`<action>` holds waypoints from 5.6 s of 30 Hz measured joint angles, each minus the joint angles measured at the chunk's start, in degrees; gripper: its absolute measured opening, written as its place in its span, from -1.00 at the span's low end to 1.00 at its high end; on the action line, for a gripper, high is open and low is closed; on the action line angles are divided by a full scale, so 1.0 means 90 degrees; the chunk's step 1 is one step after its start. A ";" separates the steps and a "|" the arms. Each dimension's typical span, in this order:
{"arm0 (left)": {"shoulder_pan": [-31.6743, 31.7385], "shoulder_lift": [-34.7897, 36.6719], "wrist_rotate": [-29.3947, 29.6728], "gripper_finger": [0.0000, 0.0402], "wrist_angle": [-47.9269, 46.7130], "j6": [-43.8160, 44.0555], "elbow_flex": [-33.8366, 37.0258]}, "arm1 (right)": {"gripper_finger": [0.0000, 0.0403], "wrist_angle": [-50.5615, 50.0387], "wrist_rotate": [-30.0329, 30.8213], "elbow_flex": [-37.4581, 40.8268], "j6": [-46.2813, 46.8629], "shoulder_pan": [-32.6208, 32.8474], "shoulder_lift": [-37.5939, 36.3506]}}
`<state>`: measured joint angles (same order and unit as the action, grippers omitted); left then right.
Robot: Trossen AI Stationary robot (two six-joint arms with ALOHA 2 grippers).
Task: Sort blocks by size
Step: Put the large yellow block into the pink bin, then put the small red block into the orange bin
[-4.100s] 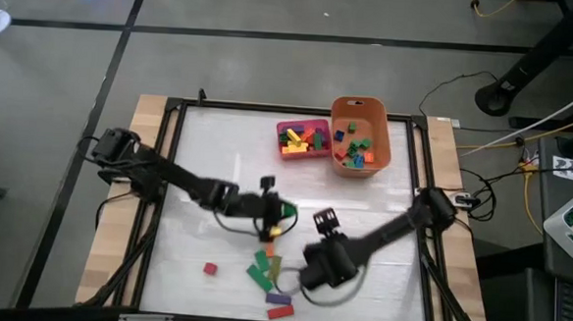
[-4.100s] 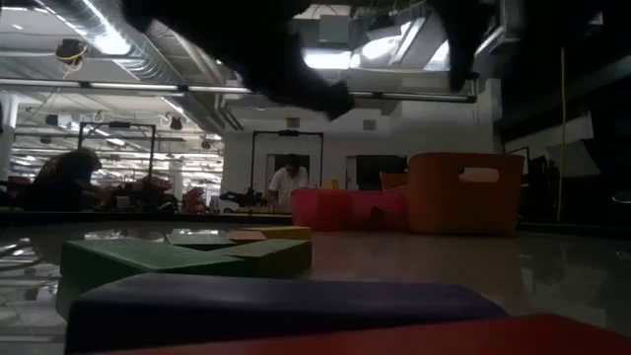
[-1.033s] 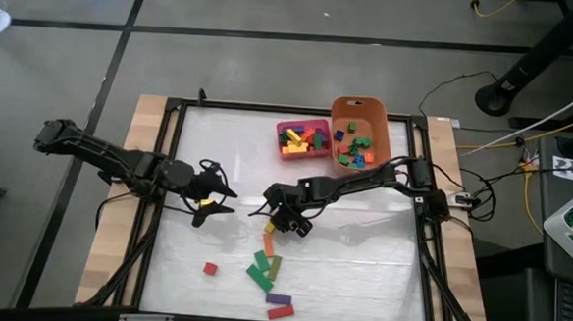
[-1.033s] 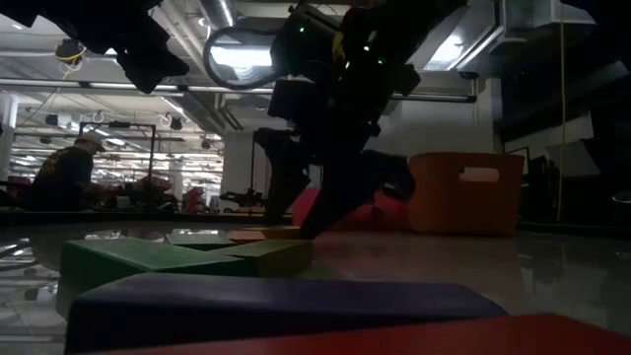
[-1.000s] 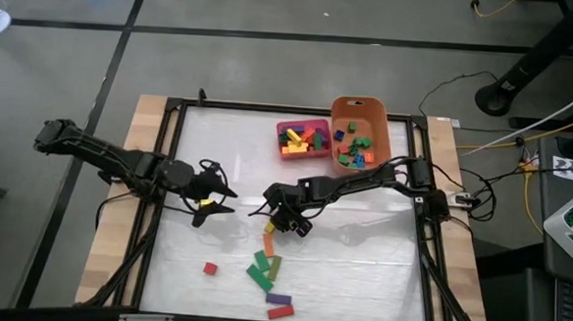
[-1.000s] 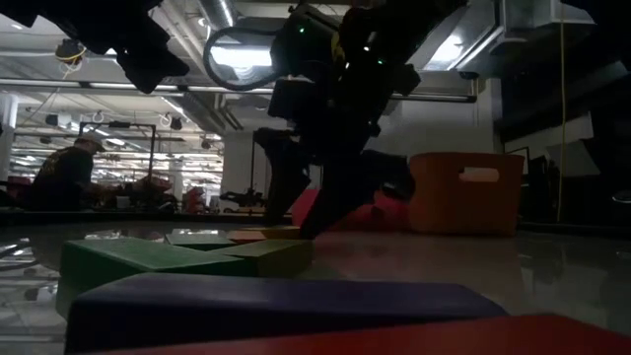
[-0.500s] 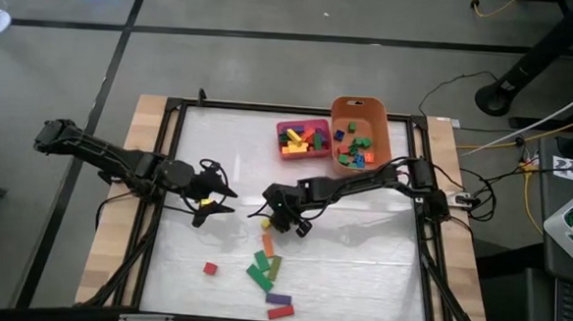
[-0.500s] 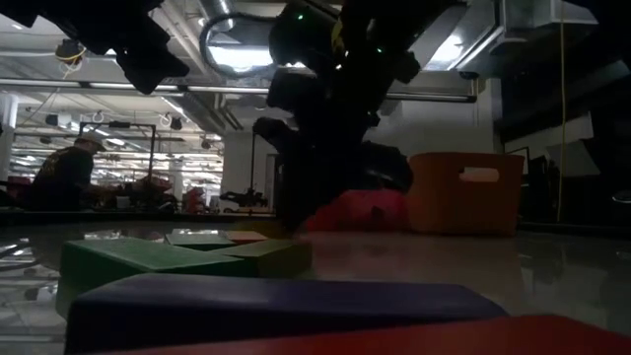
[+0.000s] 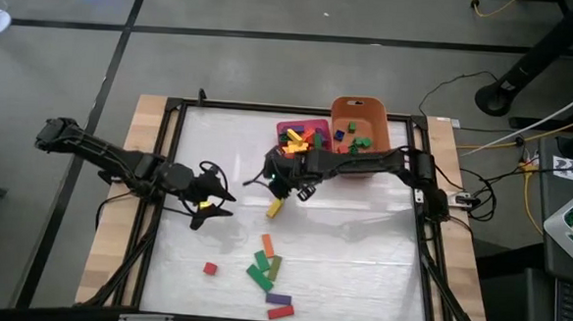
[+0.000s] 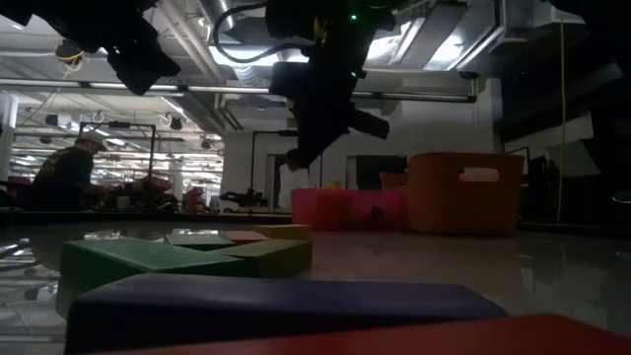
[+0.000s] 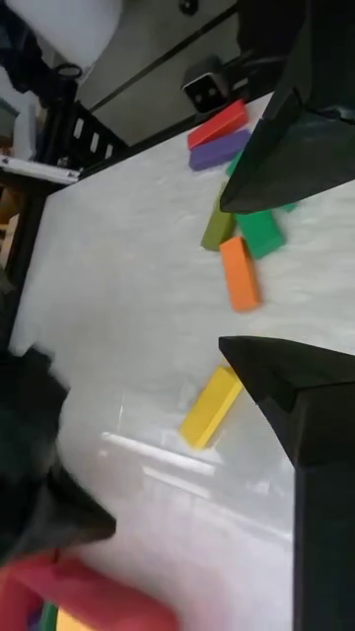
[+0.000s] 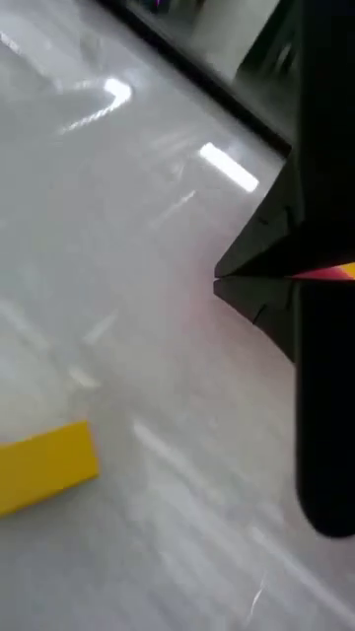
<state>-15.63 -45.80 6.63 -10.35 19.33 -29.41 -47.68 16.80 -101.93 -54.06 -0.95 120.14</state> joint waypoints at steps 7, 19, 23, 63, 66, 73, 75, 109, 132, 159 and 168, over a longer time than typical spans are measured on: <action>-0.0284 0.0000 0.0000 0.00 -0.0152 0.0000 0.0000 | -0.87 -0.0017 -0.1376 -0.0015 0.0651 -0.0156 0.0002; -0.0368 0.0000 0.0000 0.00 -0.0174 -0.0022 0.0000 | -0.40 0.0183 -0.1914 -0.0015 0.0675 0.0005 0.0086; -0.0367 0.0000 0.0000 0.00 -0.0172 -0.0024 0.0000 | -0.18 0.0349 -0.2363 -0.0015 0.0671 0.0066 0.0316; -0.0391 -0.0095 0.0000 0.00 -0.0312 -0.0194 -0.0002 | -0.52 0.0342 -0.2599 -0.0025 0.0526 0.0061 0.1137; -0.0391 -0.0095 0.0000 0.00 -0.0311 -0.0194 -0.0002 | -0.53 0.0149 -0.2558 -0.0151 0.0526 0.0061 0.1152; -0.0391 -0.0095 0.0000 0.00 -0.0308 -0.0194 -0.0002 | -0.43 -0.1179 -0.1200 -0.1169 0.0254 0.0024 0.1168; -0.0391 -0.0095 0.0000 0.00 -0.0308 -0.0173 -0.0002 | -0.41 -0.1545 -0.0672 -0.1498 0.0109 -0.0030 0.1168; -0.0392 -0.0097 0.0000 0.00 -0.0531 0.0749 -0.0002 | -0.18 -0.2523 0.0287 -0.2390 0.0903 -0.1884 0.1151; -0.3432 -0.3214 -0.0005 0.00 0.0398 0.1921 -0.0219 | -0.15 -0.3354 -0.0765 -0.2390 0.1964 -0.0693 0.1151; -0.3424 -0.4269 0.0789 -0.26 0.0857 0.1619 -0.0245 | -0.15 -0.3397 -0.0762 -0.2390 0.2722 0.1411 0.1151; -0.3222 -0.4269 0.1697 -0.43 0.1238 0.1413 -0.0243 | -0.15 -0.3800 -0.0758 -0.2390 0.3226 0.1994 0.1151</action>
<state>-44.64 -84.23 21.91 0.80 32.05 -31.59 -81.88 9.98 -123.44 -25.03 16.99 130.50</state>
